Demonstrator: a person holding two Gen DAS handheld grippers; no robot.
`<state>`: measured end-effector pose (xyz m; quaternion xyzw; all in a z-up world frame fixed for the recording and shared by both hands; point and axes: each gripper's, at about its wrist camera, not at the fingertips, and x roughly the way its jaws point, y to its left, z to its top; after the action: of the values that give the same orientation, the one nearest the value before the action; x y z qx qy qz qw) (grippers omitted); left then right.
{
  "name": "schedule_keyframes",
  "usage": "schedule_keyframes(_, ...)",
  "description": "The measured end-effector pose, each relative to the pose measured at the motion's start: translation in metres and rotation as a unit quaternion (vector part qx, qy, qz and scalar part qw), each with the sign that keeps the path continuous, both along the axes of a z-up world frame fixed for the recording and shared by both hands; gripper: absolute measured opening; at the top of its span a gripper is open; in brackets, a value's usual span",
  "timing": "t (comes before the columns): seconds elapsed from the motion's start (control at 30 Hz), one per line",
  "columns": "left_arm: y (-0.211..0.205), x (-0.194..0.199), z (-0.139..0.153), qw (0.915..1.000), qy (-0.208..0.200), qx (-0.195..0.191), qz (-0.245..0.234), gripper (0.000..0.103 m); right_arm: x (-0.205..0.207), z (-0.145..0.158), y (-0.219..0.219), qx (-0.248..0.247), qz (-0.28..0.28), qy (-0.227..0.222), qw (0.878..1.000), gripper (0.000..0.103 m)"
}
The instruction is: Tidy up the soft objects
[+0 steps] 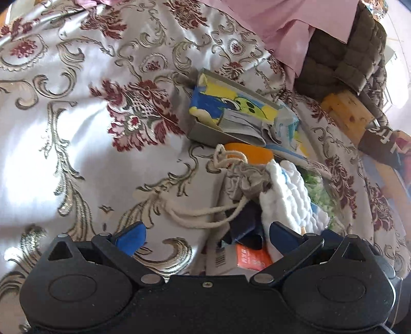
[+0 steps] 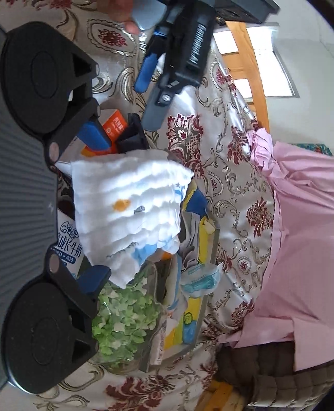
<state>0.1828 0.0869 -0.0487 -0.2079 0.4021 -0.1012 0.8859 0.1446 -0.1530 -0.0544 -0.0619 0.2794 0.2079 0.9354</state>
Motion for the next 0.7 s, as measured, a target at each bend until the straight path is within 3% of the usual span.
schedule_keyframes(0.2, -0.012, -0.003, 0.0, 0.9989, -0.011, 0.001, -0.045, 0.094, 0.002, -0.004, -0.001, -0.021, -0.032, 0.008, 0.999, 0.075)
schedule_keyframes(0.37, -0.026, -0.011, 0.007, 0.9951, -0.049, 0.036, -0.078, 0.084, 0.0, -0.001, 0.001, -0.024, -0.041, 0.023, 0.999, 0.038)
schedule_keyframes(0.47, -0.033, -0.016, 0.01, 0.9916, -0.067, 0.055, -0.096, 0.08, -0.001, -0.001, 0.002, -0.026, -0.044, 0.029, 0.998, 0.024)
schedule_keyframes(0.57, -0.041, -0.019, 0.01, 0.9867, -0.078, 0.079, -0.118, 0.071, -0.002, 0.002, 0.002, -0.027, -0.048, 0.027, 0.998, 0.015)
schedule_keyframes(0.7, -0.048, -0.022, 0.008, 0.9813, -0.088, 0.098, -0.14, 0.055, -0.005, 0.007, 0.004, -0.031, -0.052, 0.022, 0.998, 0.013)
